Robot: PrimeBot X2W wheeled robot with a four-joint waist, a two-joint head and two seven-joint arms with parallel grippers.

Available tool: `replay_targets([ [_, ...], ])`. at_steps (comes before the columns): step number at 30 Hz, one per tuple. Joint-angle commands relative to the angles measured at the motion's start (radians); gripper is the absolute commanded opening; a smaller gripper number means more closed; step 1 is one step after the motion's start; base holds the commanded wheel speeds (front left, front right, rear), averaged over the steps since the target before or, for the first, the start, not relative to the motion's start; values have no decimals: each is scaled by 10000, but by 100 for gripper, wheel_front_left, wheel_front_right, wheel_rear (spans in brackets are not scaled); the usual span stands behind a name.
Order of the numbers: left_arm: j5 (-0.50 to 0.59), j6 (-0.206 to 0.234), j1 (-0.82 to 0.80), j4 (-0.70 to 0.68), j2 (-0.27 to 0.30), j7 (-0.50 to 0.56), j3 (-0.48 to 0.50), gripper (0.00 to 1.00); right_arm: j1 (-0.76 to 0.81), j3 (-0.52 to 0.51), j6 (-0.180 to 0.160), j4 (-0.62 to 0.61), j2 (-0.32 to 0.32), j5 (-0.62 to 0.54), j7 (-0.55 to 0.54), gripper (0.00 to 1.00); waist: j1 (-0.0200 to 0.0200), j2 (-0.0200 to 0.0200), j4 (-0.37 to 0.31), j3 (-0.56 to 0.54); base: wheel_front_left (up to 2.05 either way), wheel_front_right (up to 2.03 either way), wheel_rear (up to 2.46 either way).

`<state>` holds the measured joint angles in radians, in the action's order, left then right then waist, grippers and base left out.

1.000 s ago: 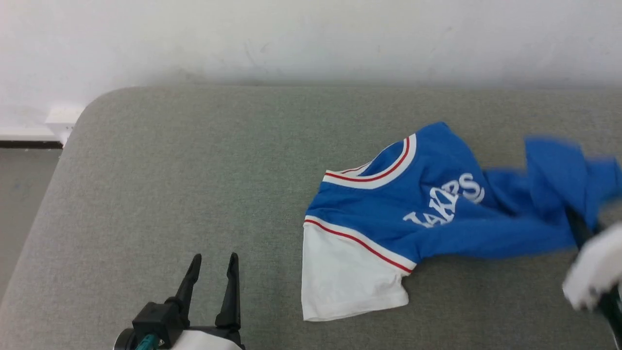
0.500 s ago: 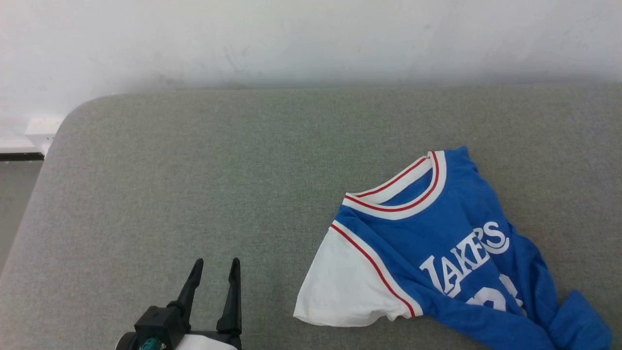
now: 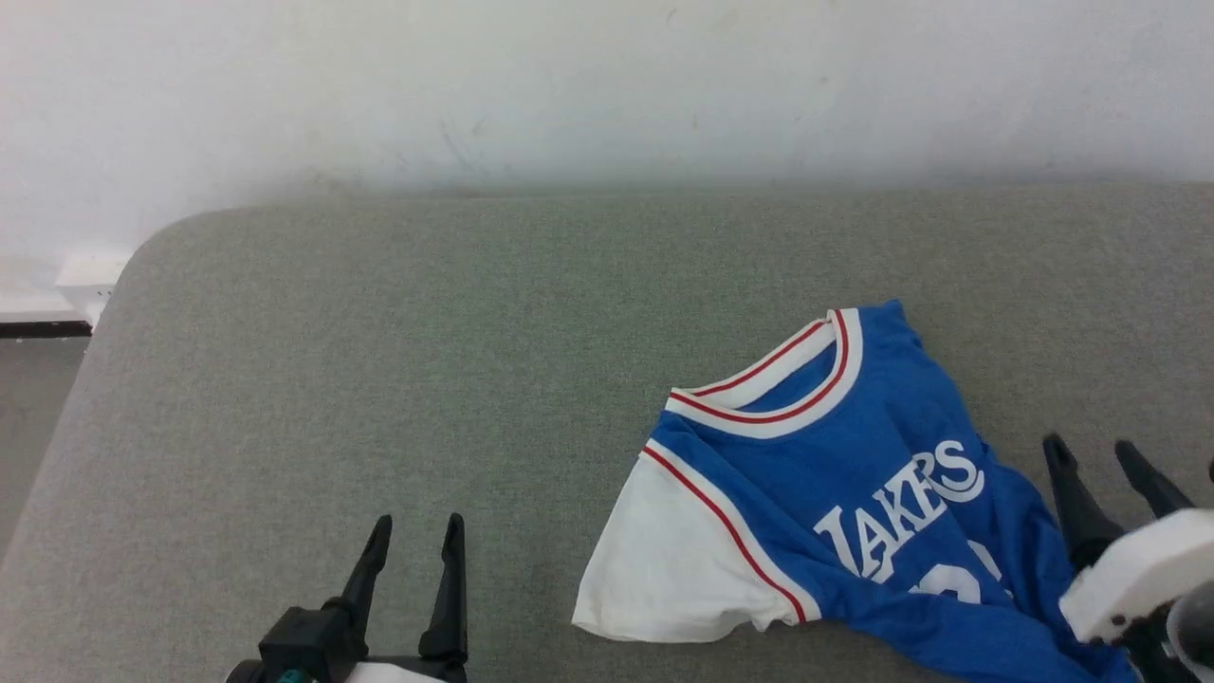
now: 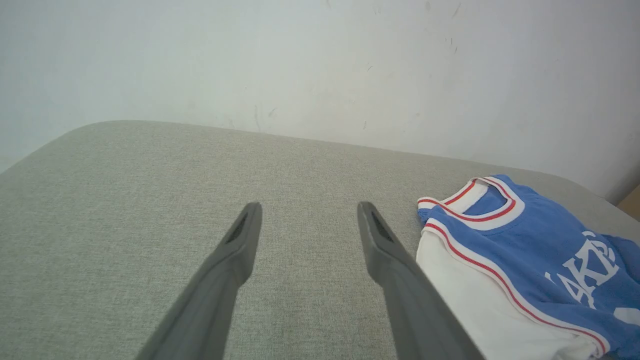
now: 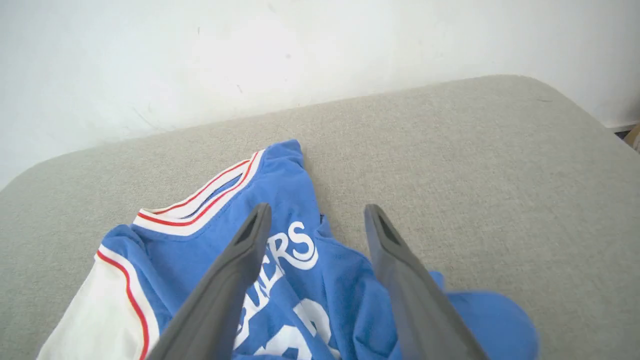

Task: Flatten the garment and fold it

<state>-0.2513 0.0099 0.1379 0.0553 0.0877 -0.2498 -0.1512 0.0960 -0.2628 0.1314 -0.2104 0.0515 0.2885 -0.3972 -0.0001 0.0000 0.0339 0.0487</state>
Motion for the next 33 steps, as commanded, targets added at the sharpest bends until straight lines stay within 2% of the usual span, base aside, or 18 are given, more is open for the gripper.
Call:
replay_targets([
  [1, -60, 45, 24, -44, 18, -15, -15, 100, -426, 184, -7, -150, -12, -182, -171, 100, 1, 0, 54, 94, 0, 0, 0],
  [5, -98, 32, -137, -56, 8, -31, -33, 100, -1377, 792, -7, 78, -12, -643, -1016, 100, 1, 0, 228, 367, 0, 0, 0],
  [10, -115, -41, -424, 3, 10, -49, -102, 100, -2463, 1495, -7, 1436, 33, -1394, -1909, 100, 1, 0, 561, 806, 0, 0, 0],
  [15, -136, -100, -674, 110, 32, -66, -117, 100, -3510, 2176, -7, 3230, 431, -2149, -2003, 100, 1, 0, 896, 1160, 0, 0, 0],
  [20, -162, -167, -854, 230, 18, -83, -175, 100, -4147, 2478, -7, 5144, 558, -2822, -1947, 100, 1, 0, 1235, 1382, 0, 0, 0],
  [21, -163, -179, -891, 253, 13, -86, -194, 100, -4216, 2459, -7, 5476, 544, -2864, -1944, 73, 1, 0, 1304, 1413, 0, 0, 0],
  [23, -176, -167, -946, 285, 0, -91, -193, 100, -4339, 2498, -7, 5995, 480, -2837, -1923, 0, 1, 0, 1400, 1450, 0, 0, 0],
  [28, -208, -124, -933, 343, -8, -104, -109, 100, -4760, 2894, -7, 6344, 430, -2587, -1486, 0, 1, 0, 1428, 1401, 0, 0, 0],
  [33, -246, -98, -903, 426, -46, -112, -95, 100, -5641, 3644, -7, 5785, 519, -2376, -1078, 0, 1, 0, 1347, 1205, 0, 0, 0],
])
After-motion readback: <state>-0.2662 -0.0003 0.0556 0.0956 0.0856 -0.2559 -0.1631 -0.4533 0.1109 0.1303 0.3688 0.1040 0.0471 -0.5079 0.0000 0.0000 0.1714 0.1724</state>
